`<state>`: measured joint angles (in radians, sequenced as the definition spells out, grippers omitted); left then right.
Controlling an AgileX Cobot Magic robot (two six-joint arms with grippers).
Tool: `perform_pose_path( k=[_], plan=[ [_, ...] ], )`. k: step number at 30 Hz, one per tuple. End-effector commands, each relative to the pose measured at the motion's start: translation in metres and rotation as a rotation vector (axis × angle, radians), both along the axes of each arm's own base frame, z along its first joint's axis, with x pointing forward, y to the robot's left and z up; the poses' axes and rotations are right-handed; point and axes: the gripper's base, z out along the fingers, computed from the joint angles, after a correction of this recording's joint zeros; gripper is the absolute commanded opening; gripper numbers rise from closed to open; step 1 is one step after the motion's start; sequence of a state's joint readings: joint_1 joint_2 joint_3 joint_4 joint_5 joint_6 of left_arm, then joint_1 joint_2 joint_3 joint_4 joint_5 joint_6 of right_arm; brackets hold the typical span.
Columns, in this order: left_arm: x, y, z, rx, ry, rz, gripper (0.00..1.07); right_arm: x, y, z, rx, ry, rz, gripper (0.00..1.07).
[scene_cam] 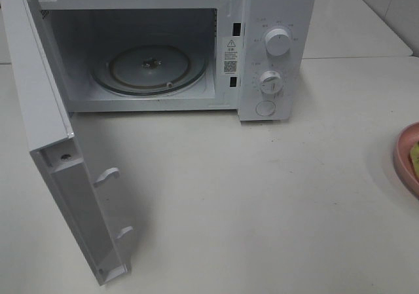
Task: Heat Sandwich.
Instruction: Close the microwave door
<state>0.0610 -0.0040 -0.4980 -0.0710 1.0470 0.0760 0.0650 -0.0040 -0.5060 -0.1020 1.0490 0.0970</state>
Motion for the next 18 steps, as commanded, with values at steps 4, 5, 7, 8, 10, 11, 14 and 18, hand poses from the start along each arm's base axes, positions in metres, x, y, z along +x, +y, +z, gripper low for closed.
perform_pose_path(
  k=[4, 5, 7, 8, 10, 11, 14, 18],
  plan=[
    [-0.0025, -0.0002, -0.0004, -0.006, -0.028, 0.007, 0.98, -0.0033, 0.0001, 0.0003, -0.006, -0.035, 0.000, 0.76],
    [-0.0025, -0.0002, -0.0004, -0.006, -0.028, 0.007, 0.98, -0.0033, 0.0001, 0.0003, -0.006, -0.035, 0.000, 0.76],
    [-0.0025, -0.0002, -0.0004, -0.006, -0.028, 0.007, 0.98, -0.0033, 0.0001, 0.0003, -0.006, -0.035, 0.000, 0.76],
    [-0.0025, -0.0002, -0.0004, -0.006, -0.028, 0.007, 0.98, -0.0033, 0.0001, 0.0003, -0.006, -0.035, 0.000, 0.76],
    [-0.0025, -0.0002, -0.0004, -0.006, -0.028, 0.007, 0.98, -0.0033, 0.0001, 0.0003, -0.006, -0.035, 0.000, 0.76],
    [-0.0025, -0.0002, -0.0004, -0.006, -0.028, 0.007, 0.98, -0.0033, 0.0001, 0.0003, -0.006, -0.035, 0.000, 0.76],
    [-0.0025, -0.0002, -0.0004, -0.006, -0.028, 0.007, 0.98, -0.0033, 0.0001, 0.0003, -0.006, -0.035, 0.000, 0.76],
    [-0.0025, -0.0002, -0.0004, -0.006, -0.028, 0.007, 0.98, -0.0033, 0.0001, 0.0003, -0.006, -0.035, 0.000, 0.76]
  ],
)
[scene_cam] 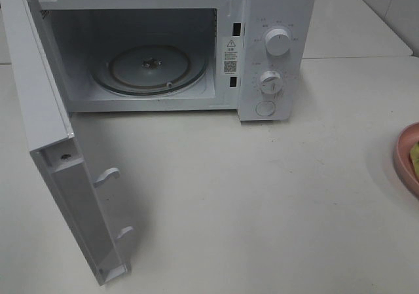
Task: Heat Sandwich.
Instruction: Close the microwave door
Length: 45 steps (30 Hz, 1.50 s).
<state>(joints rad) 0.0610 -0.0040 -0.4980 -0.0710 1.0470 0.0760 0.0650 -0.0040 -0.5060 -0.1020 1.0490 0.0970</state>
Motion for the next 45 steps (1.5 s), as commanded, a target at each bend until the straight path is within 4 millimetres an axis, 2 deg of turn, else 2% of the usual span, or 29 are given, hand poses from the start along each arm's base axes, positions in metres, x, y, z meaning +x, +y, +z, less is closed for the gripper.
perform_pose_path(
  k=[1, 25, 30, 33, 39, 40, 42, 43, 44, 45],
  plan=[
    [-0.003, 0.000, 0.000, -0.006, -0.028, 0.007, 0.98, -0.003, 0.000, 0.000, -0.006, -0.035, 0.000, 0.76],
    [-0.002, -0.001, 0.002, -0.023, -0.032, 0.000, 0.98, -0.003, 0.000, 0.000, -0.006, -0.035, 0.000, 0.76],
    [0.005, -0.001, 0.011, -0.020, -0.041, 0.002, 0.98, -0.003, 0.000, 0.000, -0.006, -0.035, 0.000, 0.76],
    [0.016, 0.000, 0.015, -0.024, -0.019, 0.004, 0.97, -0.003, 0.000, 0.000, -0.006, -0.035, 0.000, 0.76],
    [0.035, 0.002, 0.020, -0.028, -0.014, 0.011, 0.85, -0.003, 0.000, 0.000, -0.006, -0.035, 0.000, 0.76],
    [0.038, 0.002, 0.020, -0.028, -0.019, 0.013, 0.75, -0.003, 0.000, 0.000, -0.006, -0.035, 0.000, 0.76],
    [0.045, 0.003, 0.020, -0.028, -0.038, 0.017, 0.64, -0.003, 0.000, 0.000, -0.006, -0.035, 0.000, 0.76],
    [0.053, 0.004, 0.018, -0.029, -0.043, 0.021, 0.52, -0.003, 0.000, 0.000, -0.006, -0.035, 0.000, 0.76],
    [0.053, 0.004, 0.018, -0.029, -0.043, 0.021, 0.52, -0.003, 0.000, 0.000, -0.006, -0.035, 0.000, 0.76],
    [0.057, 0.004, 0.015, -0.030, -0.044, 0.023, 0.46, -0.003, 0.000, 0.000, -0.006, -0.035, 0.000, 0.76]
  ],
)
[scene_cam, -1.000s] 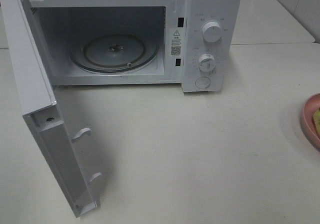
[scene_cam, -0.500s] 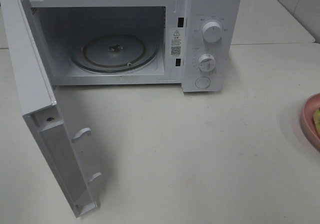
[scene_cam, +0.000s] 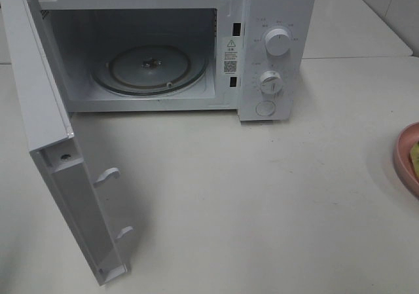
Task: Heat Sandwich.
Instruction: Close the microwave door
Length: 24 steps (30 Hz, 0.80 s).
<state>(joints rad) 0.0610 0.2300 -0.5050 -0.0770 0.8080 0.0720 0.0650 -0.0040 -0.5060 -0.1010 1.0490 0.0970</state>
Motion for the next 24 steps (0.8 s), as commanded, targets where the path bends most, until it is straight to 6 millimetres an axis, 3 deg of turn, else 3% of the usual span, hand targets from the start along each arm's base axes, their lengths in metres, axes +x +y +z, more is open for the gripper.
perform_pose_path(
  k=[1, 2, 3, 7, 24],
  plan=[
    [0.014, 0.001, -0.004, -0.014, -0.033, 0.011, 0.40, -0.003, 0.000, 0.000, -0.007, -0.035, -0.001, 0.76],
    [0.023, 0.002, -0.010, -0.015, -0.028, 0.016, 0.29, -0.003, 0.000, 0.000, -0.007, -0.035, -0.001, 0.76],
    [0.023, 0.002, -0.010, -0.015, -0.028, 0.016, 0.29, -0.003, 0.000, 0.000, -0.007, -0.035, -0.001, 0.76],
    [0.045, 0.004, -0.024, -0.018, -0.032, 0.030, 0.01, -0.003, 0.000, 0.000, -0.007, -0.035, -0.001, 0.76],
    [0.111, 0.014, -0.057, 0.022, -0.251, 0.083, 0.00, -0.003, 0.000, 0.000, -0.007, -0.035, -0.001, 0.76]
  ],
)
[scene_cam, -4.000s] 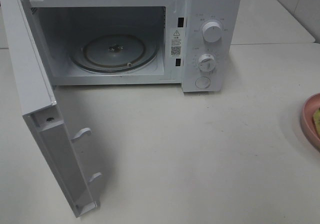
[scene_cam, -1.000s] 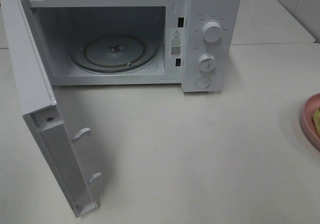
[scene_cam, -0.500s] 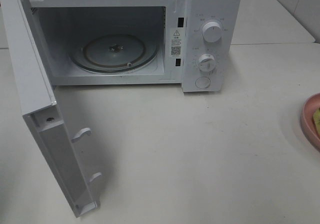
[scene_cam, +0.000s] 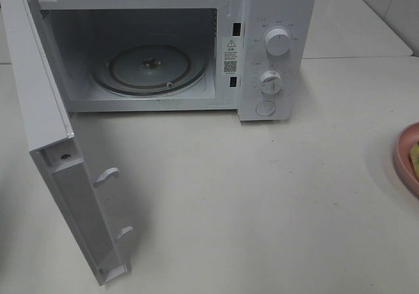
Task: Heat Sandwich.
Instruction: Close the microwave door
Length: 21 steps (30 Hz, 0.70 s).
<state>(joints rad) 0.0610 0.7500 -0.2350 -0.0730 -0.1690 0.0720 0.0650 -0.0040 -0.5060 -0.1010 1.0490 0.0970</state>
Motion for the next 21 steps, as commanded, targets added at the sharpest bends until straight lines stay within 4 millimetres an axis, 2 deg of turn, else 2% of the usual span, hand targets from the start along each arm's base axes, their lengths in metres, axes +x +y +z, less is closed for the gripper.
perform_pose_path(
  k=[1, 8, 21],
  plan=[
    [0.018, 0.003, -0.002, 0.012, -0.070, 0.015, 0.00, -0.003, 0.000, 0.000, -0.007, -0.035, -0.001, 0.76],
    [0.040, 0.000, -0.016, 0.086, -0.083, -0.049, 0.00, -0.003, 0.000, 0.000, -0.007, -0.035, -0.001, 0.76],
    [0.064, -0.022, -0.036, -0.030, -0.116, -0.292, 0.00, -0.003, 0.000, 0.000, -0.007, -0.035, -0.001, 0.76]
  ],
)
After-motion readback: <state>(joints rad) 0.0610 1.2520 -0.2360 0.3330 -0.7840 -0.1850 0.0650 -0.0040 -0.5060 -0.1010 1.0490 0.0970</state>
